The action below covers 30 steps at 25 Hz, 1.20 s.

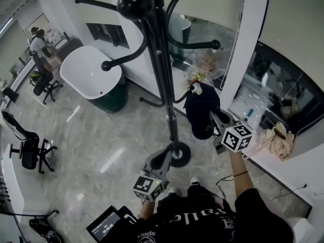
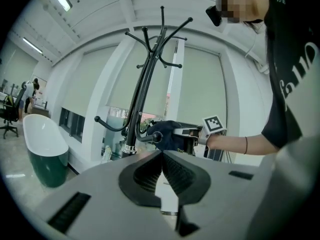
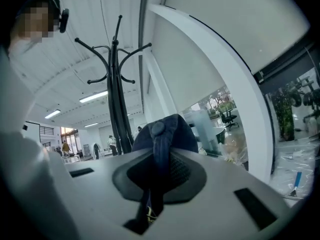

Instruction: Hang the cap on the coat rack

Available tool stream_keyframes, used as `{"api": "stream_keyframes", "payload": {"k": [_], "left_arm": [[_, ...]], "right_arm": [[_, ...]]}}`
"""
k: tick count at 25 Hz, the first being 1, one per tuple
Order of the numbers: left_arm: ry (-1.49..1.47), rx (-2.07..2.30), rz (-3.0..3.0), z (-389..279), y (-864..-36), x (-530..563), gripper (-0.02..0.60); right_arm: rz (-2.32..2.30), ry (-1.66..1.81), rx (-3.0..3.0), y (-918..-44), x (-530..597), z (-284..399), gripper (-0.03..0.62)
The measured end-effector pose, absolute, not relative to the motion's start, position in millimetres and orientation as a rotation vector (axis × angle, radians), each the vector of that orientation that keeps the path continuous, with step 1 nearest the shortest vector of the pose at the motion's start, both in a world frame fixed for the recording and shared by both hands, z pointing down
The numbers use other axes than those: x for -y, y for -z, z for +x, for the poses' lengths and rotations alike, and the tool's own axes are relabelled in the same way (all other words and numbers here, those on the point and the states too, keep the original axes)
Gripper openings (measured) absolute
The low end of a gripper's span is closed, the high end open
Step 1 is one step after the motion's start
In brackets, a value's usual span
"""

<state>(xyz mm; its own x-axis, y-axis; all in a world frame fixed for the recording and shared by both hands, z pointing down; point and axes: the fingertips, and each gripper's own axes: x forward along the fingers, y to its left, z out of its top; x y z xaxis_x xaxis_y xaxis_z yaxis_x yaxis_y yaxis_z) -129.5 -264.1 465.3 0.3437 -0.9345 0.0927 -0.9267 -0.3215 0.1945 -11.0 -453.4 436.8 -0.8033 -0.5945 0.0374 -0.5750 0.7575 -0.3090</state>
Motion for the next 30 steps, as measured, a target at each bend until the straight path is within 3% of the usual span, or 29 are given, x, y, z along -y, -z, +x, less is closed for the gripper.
{"api": "stream_keyframes", "payload": {"k": [13, 25, 30], "left_arm": [[0.073, 1.886, 2.225, -122, -471, 271, 0.003], [0.071, 1.945, 2.151, -123, -481, 264, 0.004], [0.069, 1.956, 2.142, -126, -476, 264, 0.003]], "right_arm": [[-0.832, 0.679, -2.987, -487, 503, -27, 0.031], [-0.741, 0.396, -3.344, -549, 473, -57, 0.031], [-0.760, 0.484, -3.276, -559, 471, -59, 0.032]]}}
